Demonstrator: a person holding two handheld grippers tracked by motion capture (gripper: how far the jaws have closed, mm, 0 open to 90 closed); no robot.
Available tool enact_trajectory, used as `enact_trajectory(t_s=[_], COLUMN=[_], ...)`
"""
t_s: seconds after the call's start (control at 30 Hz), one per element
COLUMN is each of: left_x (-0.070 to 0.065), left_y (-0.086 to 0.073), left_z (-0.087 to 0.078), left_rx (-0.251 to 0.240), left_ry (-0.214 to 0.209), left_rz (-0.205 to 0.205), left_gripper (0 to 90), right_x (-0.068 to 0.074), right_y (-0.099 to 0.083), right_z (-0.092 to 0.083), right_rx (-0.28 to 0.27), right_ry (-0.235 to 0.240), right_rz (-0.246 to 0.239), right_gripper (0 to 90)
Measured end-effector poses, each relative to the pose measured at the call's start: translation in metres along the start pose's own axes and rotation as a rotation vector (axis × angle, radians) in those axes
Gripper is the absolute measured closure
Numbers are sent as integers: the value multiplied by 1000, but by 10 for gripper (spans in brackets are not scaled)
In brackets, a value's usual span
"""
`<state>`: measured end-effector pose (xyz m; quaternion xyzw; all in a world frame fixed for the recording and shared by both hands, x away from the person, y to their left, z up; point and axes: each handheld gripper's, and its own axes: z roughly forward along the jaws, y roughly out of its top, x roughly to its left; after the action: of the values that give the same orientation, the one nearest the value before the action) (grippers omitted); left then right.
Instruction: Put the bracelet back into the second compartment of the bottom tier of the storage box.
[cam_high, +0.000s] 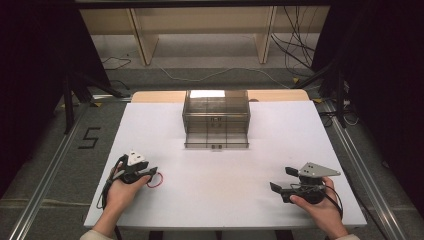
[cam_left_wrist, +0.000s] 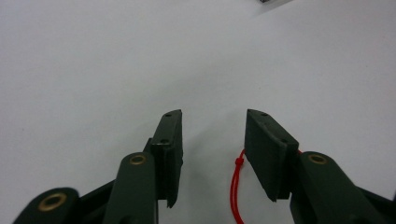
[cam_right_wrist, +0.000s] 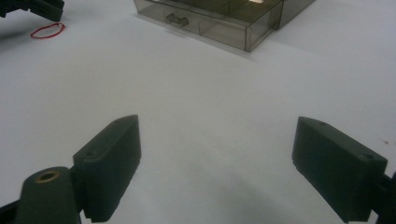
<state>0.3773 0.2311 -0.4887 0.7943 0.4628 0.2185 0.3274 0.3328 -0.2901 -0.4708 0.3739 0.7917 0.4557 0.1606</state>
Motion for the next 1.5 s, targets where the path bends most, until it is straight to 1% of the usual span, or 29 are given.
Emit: enact_trajectory(t_s=[0.13,0.17,0.23,0.37,0.47,0.5,0.53,0.57,0.6,0.63,0.7,0.8,0.97,1.07,1.17,1.5], left_x=[-2,-2,-2,-2,-3,-3,-4,-4,-4,-5,-5,-6,-6,-6,-7,-7], left_y=[0,-1,-2,-3,-3,-2,-2,-2,-2,-2,-1,-1,-1,-1,-1,3], left_z=[0,1,2,2,2,2,1,2,2,2,2,2,1,1,0,-4], left_rx=[16,31,40,45,50,53,55,54,56,58,61,63,60,60,54,18], left_ry=[-18,-26,-29,-51,-54,-58,-63,-67,-69,-71,-78,-73,-74,-83,-90,-92], left_rz=[12,14,13,-7,-2,-4,-7,-9,-11,-11,-12,-9,-24,-37,-38,-39], left_gripper=[602,623,648,707,732,766,766,803,803,835,860,868,873,875,875,876], right_x=[0,0,0,0,0,0,0,1,1,1,1,1,1,1,0,1], right_y=[0,0,0,0,0,0,0,0,0,0,0,0,0,0,0,0], right_z=[0,0,0,0,0,0,0,1,1,1,1,1,1,1,1,1], right_rx=[3,2,2,3,6,7,7,5,5,5,6,9,7,4,4,7], right_ry=[0,0,0,1,-1,0,0,2,2,3,3,1,1,4,4,1], right_rz=[3,3,2,2,4,6,6,7,7,7,8,8,5,4,5,4], right_gripper=[166,166,166,167,166,166,166,166,166,167,167,167,167,167,167,167])
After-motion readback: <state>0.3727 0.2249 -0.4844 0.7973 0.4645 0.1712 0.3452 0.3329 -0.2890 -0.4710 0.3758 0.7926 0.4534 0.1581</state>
